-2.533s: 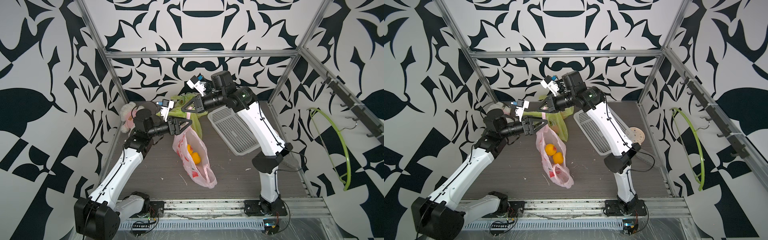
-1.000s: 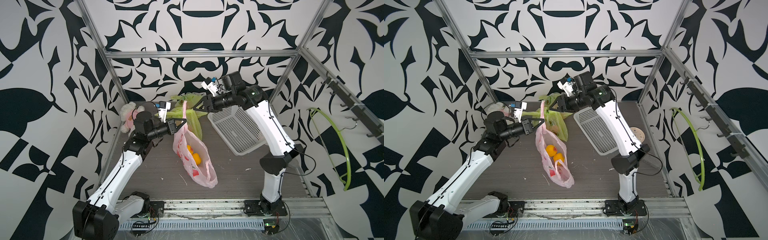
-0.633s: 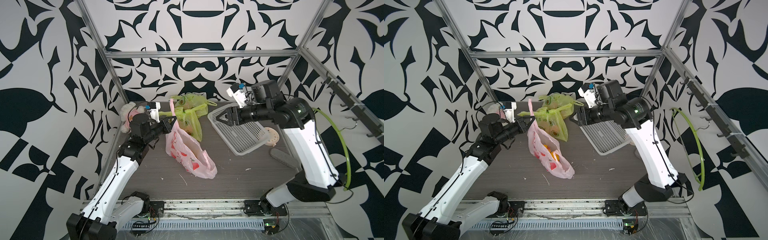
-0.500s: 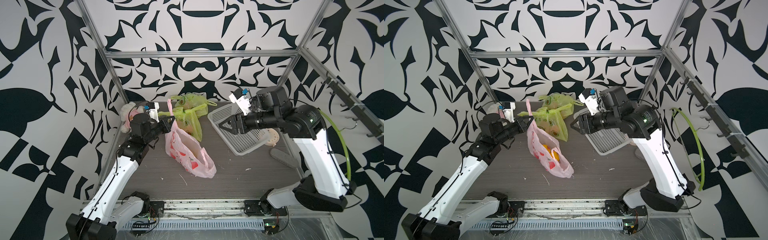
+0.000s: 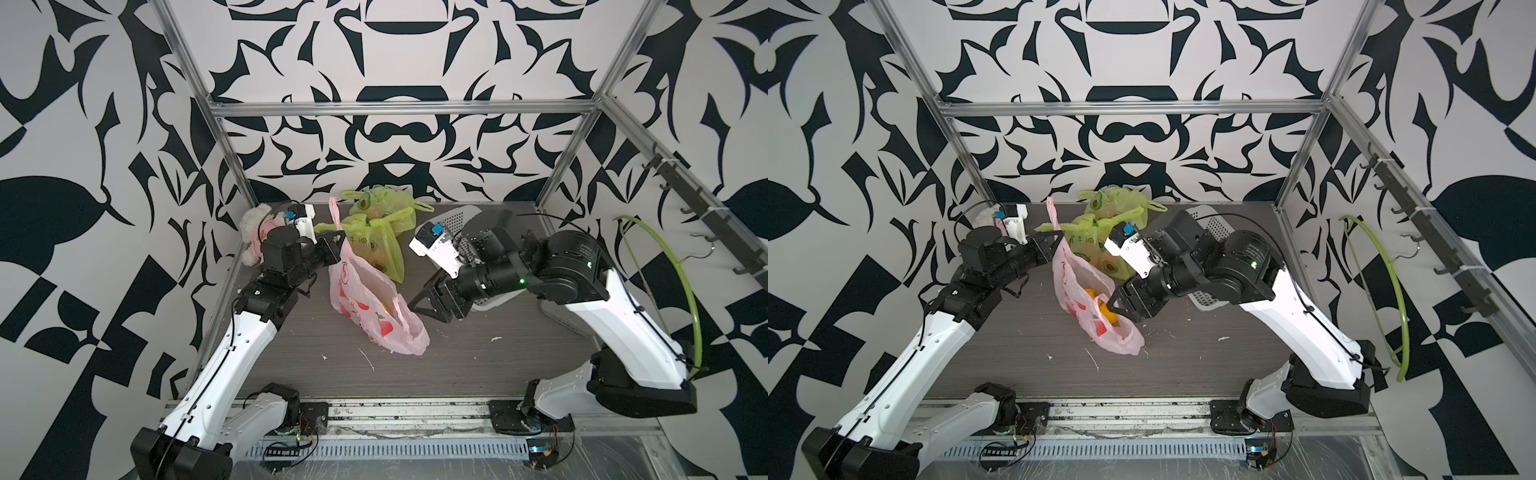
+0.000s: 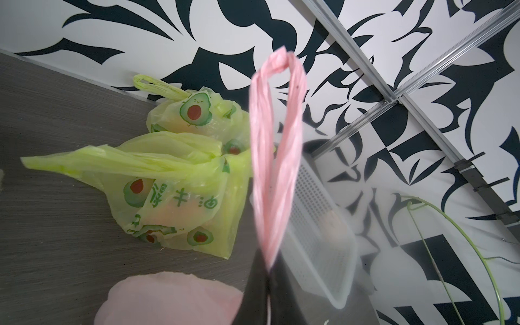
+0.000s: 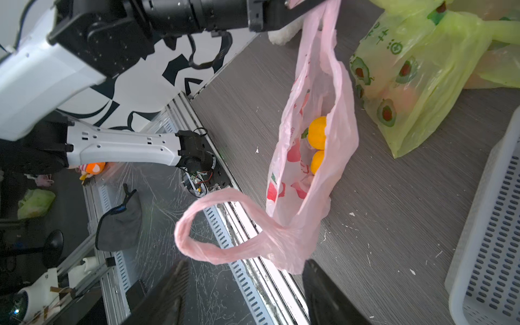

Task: Place the peach into a plastic bag & tie a knot
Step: Cross the plastic bag at the center of the board.

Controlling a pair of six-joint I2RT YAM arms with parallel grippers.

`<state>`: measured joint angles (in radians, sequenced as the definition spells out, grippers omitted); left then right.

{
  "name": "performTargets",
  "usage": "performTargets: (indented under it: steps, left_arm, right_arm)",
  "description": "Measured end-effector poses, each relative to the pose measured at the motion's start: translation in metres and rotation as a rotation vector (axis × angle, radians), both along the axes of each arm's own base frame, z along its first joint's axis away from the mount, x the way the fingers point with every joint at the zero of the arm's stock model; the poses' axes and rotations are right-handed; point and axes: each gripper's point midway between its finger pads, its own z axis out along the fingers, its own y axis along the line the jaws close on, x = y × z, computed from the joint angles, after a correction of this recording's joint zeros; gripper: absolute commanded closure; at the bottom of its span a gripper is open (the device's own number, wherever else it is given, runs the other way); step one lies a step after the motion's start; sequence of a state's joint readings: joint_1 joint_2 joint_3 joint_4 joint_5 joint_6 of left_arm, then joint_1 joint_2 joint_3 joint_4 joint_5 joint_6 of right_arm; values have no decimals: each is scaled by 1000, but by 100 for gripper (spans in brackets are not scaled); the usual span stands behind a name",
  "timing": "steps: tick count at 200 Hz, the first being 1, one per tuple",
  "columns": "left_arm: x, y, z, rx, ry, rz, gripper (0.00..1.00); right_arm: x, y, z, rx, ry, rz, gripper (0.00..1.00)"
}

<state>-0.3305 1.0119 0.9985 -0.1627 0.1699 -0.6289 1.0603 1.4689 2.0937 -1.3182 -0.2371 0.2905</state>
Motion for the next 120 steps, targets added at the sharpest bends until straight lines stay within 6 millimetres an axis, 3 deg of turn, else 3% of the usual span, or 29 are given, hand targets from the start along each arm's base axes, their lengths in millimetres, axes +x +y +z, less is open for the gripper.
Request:
performTargets:
  steps: [39, 66, 92, 120]
  left_arm:
    - [0, 0, 0, 2, -1, 2, 100]
    - [0, 0, 0, 2, -1, 2, 100]
    - [-2, -1, -1, 10, 1, -15, 100]
    - [-16, -10, 3, 5, -6, -93, 100]
  right_arm:
    - [-7, 19, -5, -44, -28, 40, 52]
    - [1, 21, -8, -75, -52, 12, 78]
    - [17, 11, -8, -123, -121, -60, 100]
    - [44, -6, -1, -181, -272, -153, 100]
